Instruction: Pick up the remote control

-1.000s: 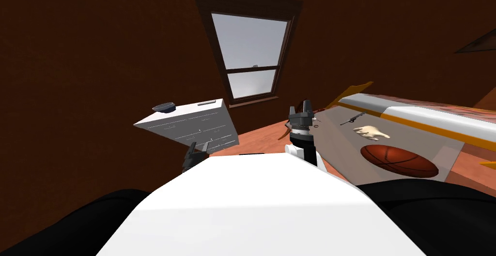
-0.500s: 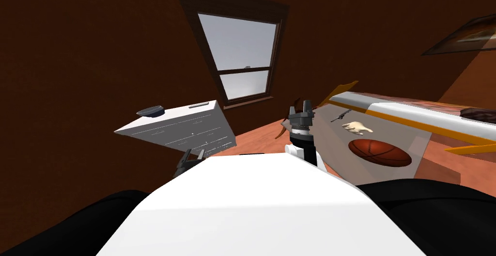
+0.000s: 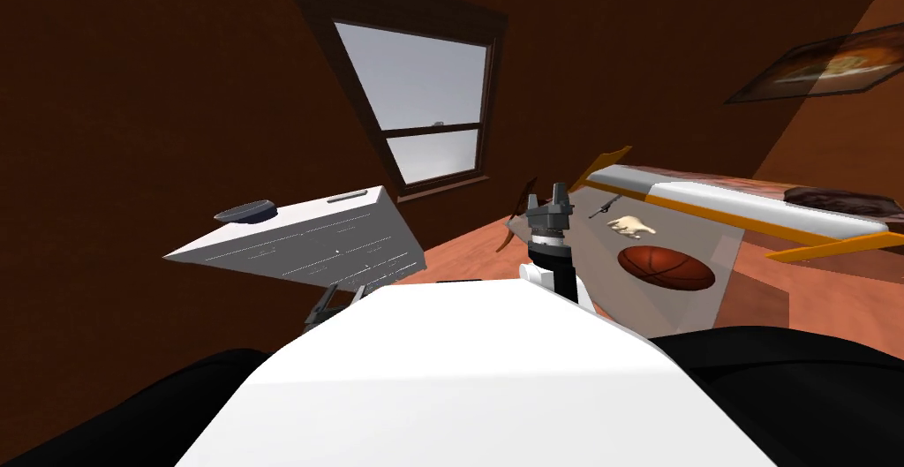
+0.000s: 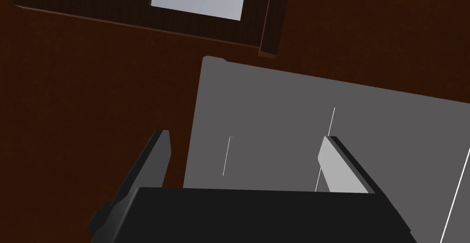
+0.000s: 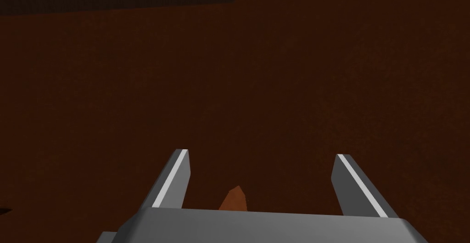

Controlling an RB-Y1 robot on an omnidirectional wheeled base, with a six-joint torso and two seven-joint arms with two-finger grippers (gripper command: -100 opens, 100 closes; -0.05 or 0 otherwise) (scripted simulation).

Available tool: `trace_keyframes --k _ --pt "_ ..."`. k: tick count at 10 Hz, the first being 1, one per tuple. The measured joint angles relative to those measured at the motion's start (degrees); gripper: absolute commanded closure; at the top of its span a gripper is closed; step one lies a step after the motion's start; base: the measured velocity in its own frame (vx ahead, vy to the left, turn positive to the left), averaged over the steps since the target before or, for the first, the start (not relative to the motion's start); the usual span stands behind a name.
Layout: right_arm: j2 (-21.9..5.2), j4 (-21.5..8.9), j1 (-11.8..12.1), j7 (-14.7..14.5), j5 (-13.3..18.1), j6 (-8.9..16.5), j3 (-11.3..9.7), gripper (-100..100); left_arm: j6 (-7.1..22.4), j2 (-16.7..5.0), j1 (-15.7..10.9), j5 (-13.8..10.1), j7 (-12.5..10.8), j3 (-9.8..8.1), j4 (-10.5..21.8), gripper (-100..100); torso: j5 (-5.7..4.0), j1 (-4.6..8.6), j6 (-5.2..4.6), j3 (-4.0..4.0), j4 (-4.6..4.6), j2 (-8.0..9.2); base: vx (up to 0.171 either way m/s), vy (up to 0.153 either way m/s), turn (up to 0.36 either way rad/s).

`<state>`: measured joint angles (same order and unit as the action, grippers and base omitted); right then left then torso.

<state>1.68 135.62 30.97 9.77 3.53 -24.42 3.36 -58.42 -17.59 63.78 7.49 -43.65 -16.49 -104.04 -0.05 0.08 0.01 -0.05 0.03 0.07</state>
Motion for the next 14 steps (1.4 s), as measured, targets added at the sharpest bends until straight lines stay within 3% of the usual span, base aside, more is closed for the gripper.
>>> trace_keyframes --k 3,4,6,11,13,14 --pt "0.0 0.0 0.0 0.0 0.0 0.0 0.0 0 -2.2 -1.3 3.2 0.6 -4.6 -2.17 3.0 -100 0.01 -0.04 0.00 0.01 -0.01 -0.02 0.041 -0.058 -0.140" --pt "0.0 0.0 0.0 0.0 0.0 0.0 0.0 0 -3.1 -1.9 5.4 0.9 -6.2 -3.58 4.1 -100 -0.01 0.03 -0.05 0.03 -0.01 -0.06 0.053 -0.058 -0.129" --pt "0.0 0.0 0.0 0.0 0.0 0.0 0.0 0 -3.8 -2.8 6.4 1.2 -9.3 -4.66 6.0 -100 0.01 -0.07 0.00 0.01 -0.01 -0.02 0.037 -0.045 -0.127" --pt "0.0 0.0 0.0 0.0 0.0 0.0 0.0 0 -6.8 -5.7 12.9 2.1 -17.8 -9.78 11.5 -100 0.03 -0.10 -0.01 0.07 -0.02 -0.11 0.049 -0.028 -0.107" --pt "0.0 0.0 0.0 0.0 0.0 0.0 0.0 0 -7.4 -5.9 13.8 2.1 -20.5 -10.18 12.1 -100 0.04 -0.14 0.00 -0.02 0.01 0.05 0.029 -0.023 -0.133" --pt "0.0 0.0 0.0 0.0 0.0 0.0 0.0 0 -8.1 -6.8 14.9 2.4 -21.9 -11.62 14.3 -100 0.02 -0.09 -0.06 0.02 -0.01 -0.05 0.066 -0.029 -0.159"
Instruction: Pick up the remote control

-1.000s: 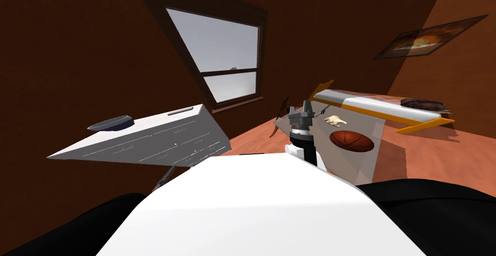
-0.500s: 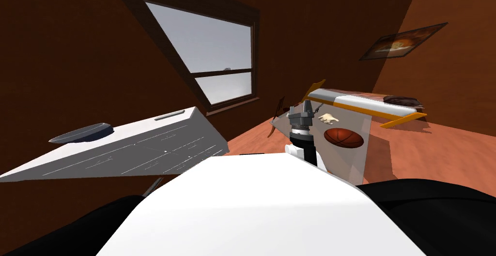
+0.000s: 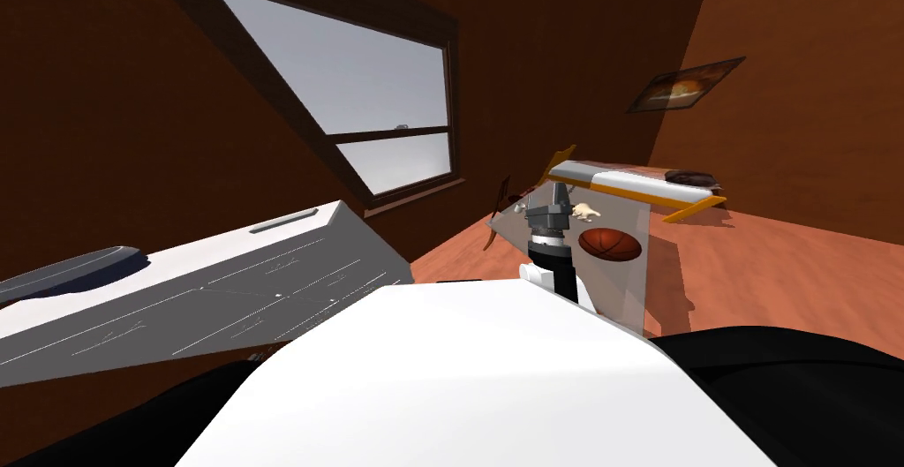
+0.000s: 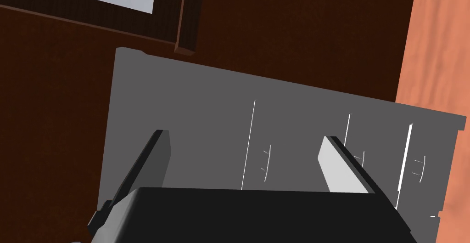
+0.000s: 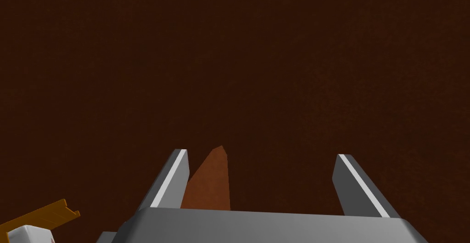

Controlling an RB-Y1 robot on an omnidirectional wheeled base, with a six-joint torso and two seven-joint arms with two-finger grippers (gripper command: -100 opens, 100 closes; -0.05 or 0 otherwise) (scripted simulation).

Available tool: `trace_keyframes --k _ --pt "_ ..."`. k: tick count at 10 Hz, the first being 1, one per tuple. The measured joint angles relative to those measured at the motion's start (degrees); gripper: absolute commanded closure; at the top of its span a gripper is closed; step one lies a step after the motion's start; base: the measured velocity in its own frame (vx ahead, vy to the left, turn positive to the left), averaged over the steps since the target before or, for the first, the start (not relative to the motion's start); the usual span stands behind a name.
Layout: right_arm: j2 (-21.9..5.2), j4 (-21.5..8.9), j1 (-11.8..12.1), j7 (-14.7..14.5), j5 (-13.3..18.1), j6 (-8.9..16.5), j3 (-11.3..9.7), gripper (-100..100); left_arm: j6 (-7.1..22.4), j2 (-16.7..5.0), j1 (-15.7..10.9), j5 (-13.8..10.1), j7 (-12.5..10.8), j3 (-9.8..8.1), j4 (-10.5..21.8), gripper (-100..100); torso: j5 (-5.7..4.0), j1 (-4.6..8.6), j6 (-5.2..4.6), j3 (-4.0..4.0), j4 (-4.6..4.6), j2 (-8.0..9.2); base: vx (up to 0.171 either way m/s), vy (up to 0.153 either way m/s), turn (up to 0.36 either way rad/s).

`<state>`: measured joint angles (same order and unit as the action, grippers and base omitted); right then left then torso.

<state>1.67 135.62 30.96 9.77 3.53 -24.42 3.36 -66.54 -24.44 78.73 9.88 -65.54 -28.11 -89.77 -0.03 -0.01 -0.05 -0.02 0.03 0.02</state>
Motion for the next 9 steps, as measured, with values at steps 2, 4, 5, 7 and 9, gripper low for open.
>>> trace_keyframes --k 2,4,5,7,9 --pt "0.0 0.0 0.0 0.0 0.0 0.0 0.0 0 -0.6 -0.5 2.7 0.1 -3.3 -1.39 0.3 -100 0.01 -0.03 0.07 0.01 0.00 0.00 0.056 -0.010 -0.128" --pt "0.0 0.0 0.0 0.0 0.0 0.0 0.0 0 -1.9 -1.7 5.7 0.6 -6.6 -3.83 3.2 -100 0.02 -0.06 0.06 0.06 -0.02 -0.10 0.051 -0.003 -0.069" --pt "0.0 0.0 0.0 0.0 0.0 0.0 0.0 0 -2.0 -1.9 6.3 0.6 -8.3 -4.13 3.4 -100 0.02 -0.07 0.07 0.01 0.00 0.00 0.065 0.012 -0.247" --pt "0.0 0.0 0.0 0.0 0.0 0.0 0.0 0 -3.5 -3.6 8.8 1.0 -11.6 -6.67 7.2 -100 0.05 -0.16 0.05 0.06 -0.02 -0.09 0.051 0.012 -0.090" --pt "0.0 0.0 0.0 0.0 0.0 0.0 0.0 0 -4.1 -3.7 11.5 1.5 -14.8 -8.27 8.4 -100 0.01 -0.08 0.02 0.03 -0.01 -0.05 0.058 0.005 -0.198"
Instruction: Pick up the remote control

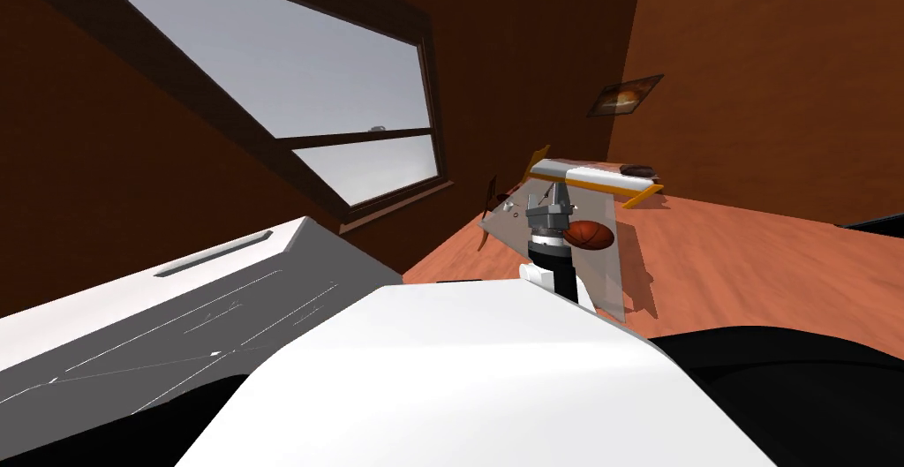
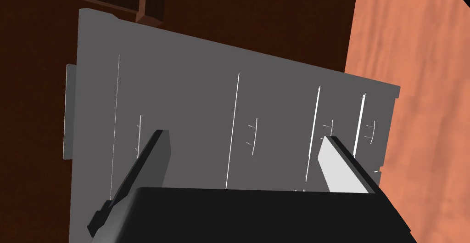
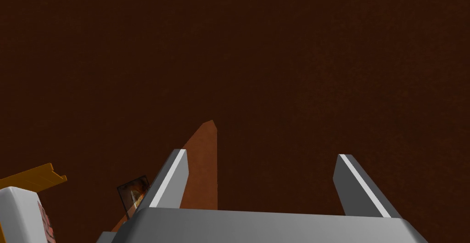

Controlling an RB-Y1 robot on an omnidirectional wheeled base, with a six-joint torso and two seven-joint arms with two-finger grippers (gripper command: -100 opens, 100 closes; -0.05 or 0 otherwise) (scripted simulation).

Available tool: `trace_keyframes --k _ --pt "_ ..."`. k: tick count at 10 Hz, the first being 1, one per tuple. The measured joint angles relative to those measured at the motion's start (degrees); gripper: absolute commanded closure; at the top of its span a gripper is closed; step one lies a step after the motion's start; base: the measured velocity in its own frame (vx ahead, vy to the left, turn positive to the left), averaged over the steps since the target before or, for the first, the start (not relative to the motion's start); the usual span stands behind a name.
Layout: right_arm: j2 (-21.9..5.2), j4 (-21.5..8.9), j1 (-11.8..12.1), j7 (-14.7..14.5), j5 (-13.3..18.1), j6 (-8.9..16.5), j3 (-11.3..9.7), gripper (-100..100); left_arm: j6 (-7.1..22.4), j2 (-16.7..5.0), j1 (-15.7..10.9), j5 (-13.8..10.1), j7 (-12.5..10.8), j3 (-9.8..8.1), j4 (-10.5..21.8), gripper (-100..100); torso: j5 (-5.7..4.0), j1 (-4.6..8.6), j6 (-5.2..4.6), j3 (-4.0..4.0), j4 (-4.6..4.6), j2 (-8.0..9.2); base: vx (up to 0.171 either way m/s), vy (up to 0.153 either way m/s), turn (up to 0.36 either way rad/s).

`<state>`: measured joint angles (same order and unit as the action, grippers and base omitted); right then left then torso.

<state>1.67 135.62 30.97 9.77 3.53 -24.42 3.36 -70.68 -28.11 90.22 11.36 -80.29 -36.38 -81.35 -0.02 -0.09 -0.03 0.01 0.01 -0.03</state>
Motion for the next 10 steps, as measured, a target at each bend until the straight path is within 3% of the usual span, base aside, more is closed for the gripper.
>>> trace_keyframes --k 3,5,6,7,10 --pt "0.0 0.0 0.0 0.0 0.0 0.0 0.0 0 -0.1 -0.9 1.9 0.3 -4.3 -1.21 1.3 -100 0.02 -0.01 0.06 -0.08 0.04 0.14 0.025 0.014 -0.092" --pt "0.0 0.0 0.0 0.0 0.0 0.0 0.0 0 -1.0 -2.5 4.3 0.7 -7.6 -3.38 4.3 -100 0.05 -0.15 0.05 -0.02 0.02 0.03 0.041 0.033 -0.052" --pt "0.0 0.0 0.0 0.0 0.0 0.0 0.0 0 -1.0 -2.3 5.1 0.8 -9.1 -3.61 4.1 -100 0.04 -0.07 0.07 -0.04 0.03 0.06 0.063 0.024 -0.221" --pt "0.0 0.0 0.0 0.0 0.0 0.0 0.0 0 -1.1 -2.7 7.5 1.0 -11.0 -5.12 4.3 -100 0.02 -0.08 0.00 0.02 -0.01 -0.02 0.056 0.045 -0.144" --pt "0.0 0.0 0.0 0.0 0.0 0.0 0.0 0 -1.6 -3.9 9.5 2.2 -15.3 -6.45 7.8 -100 0.06 -0.20 -0.01 -0.02 0.01 0.04 0.035 0.049 -0.133"
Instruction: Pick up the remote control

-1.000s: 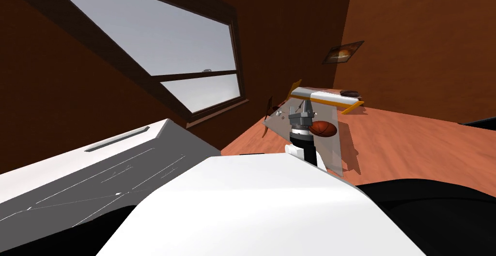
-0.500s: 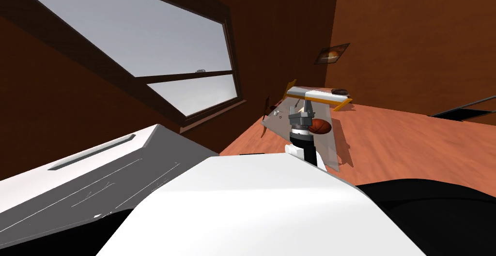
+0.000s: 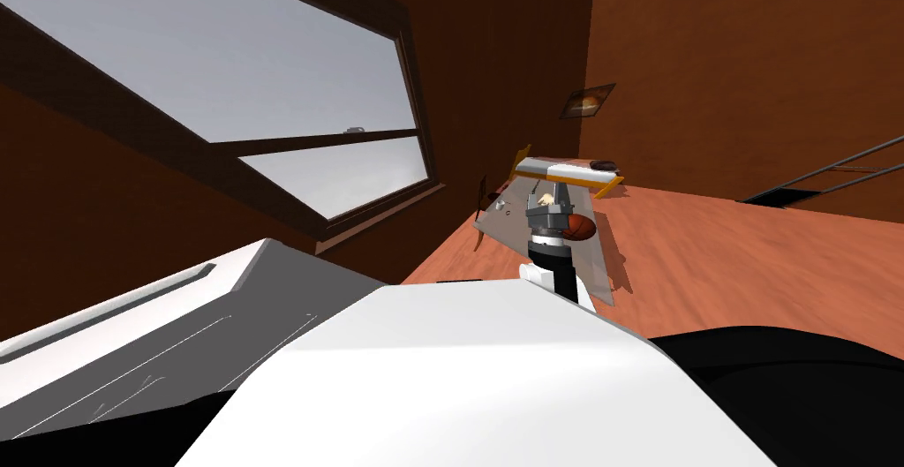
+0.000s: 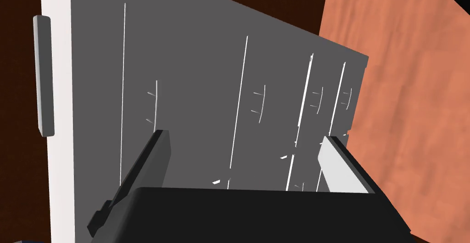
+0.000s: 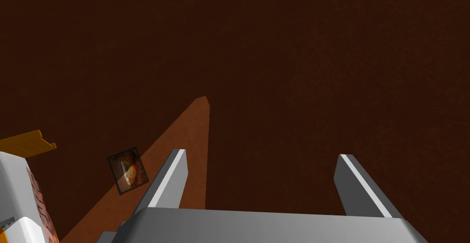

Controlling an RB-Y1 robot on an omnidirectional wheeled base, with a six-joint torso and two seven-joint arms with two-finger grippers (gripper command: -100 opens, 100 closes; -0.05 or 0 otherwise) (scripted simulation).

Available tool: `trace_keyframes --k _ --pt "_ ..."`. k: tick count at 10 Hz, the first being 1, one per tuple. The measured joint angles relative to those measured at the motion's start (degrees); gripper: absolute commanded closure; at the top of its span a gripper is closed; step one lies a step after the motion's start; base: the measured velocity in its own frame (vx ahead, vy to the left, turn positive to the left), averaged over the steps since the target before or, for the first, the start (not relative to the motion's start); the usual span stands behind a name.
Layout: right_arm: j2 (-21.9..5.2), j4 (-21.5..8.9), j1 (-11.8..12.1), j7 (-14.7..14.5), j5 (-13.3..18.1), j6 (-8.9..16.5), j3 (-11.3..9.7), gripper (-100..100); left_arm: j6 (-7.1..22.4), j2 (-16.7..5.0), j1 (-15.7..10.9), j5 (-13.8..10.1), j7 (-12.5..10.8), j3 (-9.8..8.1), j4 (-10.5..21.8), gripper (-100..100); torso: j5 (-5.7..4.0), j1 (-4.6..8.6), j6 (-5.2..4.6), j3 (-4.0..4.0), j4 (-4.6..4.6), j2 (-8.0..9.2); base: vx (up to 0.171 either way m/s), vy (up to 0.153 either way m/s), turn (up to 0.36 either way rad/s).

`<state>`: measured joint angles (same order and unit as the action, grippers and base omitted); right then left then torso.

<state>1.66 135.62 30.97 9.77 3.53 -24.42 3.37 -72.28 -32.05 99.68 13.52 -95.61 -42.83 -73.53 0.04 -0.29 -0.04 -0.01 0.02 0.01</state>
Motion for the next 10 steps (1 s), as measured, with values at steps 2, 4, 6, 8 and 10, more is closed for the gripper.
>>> trace_keyframes --k 2,4,6,8,10 --pt "0.0 0.0 0.0 0.0 0.0 0.0 0.0 0 -0.2 -0.6 1.7 0.2 -3.1 -1.03 0.9 -100 0.00 0.09 0.09 -0.04 0.03 0.05 0.034 0.045 -0.087" --pt "0.0 0.0 0.0 0.0 0.0 0.0 0.0 0 -0.9 -1.7 3.9 1.0 -5.9 -2.29 3.4 -100 0.03 -0.05 0.06 0.00 0.01 0.00 0.024 0.058 -0.071" --pt "0.0 0.0 0.0 0.0 0.0 0.0 0.0 0 -1.2 -2.1 6.6 1.4 -8.9 -3.54 3.8 -100 0.01 -0.04 0.02 0.01 0.00 -0.03 0.043 0.081 -0.177" --pt "0.0 0.0 0.0 0.0 0.0 0.0 0.0 0 -1.0 -3.0 7.4 1.8 -11.8 -4.09 4.7 -100 0.02 0.04 0.09 -0.04 0.04 0.06 0.012 0.056 -0.079" --pt "0.0 0.0 0.0 0.0 0.0 0.0 0.0 0 -1.1 -4.2 9.8 2.7 -14.9 -5.03 5.9 -100 0.05 -0.09 0.06 -0.02 0.03 0.01 0.046 0.117 -0.171"
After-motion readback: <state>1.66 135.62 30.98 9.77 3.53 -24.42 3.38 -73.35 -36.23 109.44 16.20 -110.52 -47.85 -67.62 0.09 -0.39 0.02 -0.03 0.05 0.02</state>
